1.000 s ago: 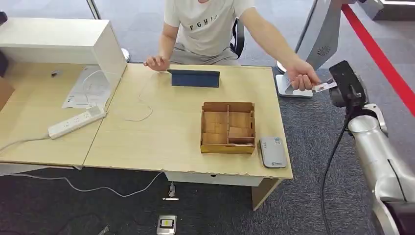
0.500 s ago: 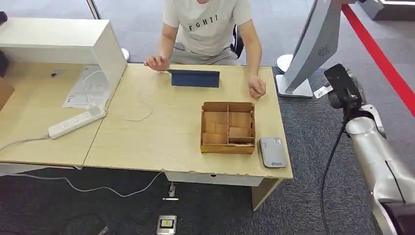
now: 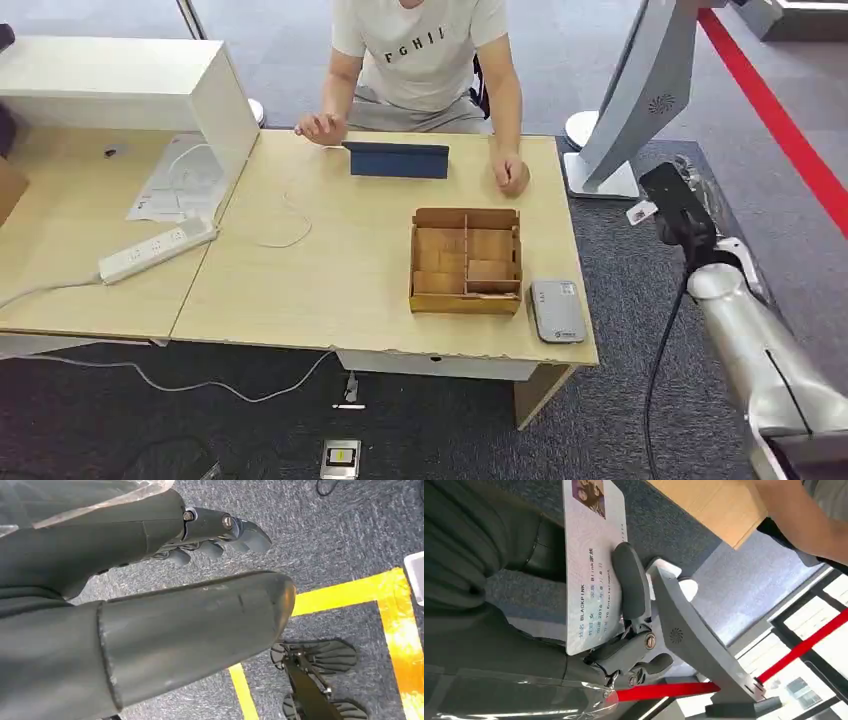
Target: Pass the card to the sensor for recognition and then transmit it.
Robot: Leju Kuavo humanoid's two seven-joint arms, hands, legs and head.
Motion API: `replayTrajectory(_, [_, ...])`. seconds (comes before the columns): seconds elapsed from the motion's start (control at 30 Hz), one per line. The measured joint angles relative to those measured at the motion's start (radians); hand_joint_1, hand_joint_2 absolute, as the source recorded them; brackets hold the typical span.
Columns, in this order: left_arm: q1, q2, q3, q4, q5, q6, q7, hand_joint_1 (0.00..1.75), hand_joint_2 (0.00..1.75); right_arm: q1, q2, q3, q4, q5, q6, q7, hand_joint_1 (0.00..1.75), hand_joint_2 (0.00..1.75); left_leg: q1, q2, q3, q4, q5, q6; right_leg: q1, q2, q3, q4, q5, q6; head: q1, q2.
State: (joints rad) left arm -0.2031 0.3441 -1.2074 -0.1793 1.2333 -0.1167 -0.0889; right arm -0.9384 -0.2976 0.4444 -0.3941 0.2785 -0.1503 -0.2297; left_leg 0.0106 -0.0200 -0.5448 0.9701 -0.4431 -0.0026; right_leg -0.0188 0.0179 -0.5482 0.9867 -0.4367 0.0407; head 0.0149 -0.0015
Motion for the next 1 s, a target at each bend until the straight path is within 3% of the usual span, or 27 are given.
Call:
replayTrajectory(0.47, [0.019, 0.002, 0.000, 0.000, 0.015, 0.015, -0.013, 0.00, 0.00, 0.142, -0.011, 0.027, -0.111, -0.039, -0.022, 0.002, 1.75, 1.75, 0.000, 0.000, 0.000, 0.000, 0.000, 0.000, 0.000, 0.000, 0.000, 0.000, 0.000, 0.000, 0.000, 0.000])
replayTrajectory(1.0, [0.011, -0.002, 0.000, -0.001, 0.012, 0.035, 0.002, 0.00, 0.00, 0.195, 0.014, 0.078, -0.196, -0.027, -0.011, 0.012, 1.75, 1.75, 0.000, 0.000, 0.000, 0.000, 0.000, 0.000, 0.000, 0.000, 0.000, 0.000, 0.000, 0.000, 0.000, 0.000])
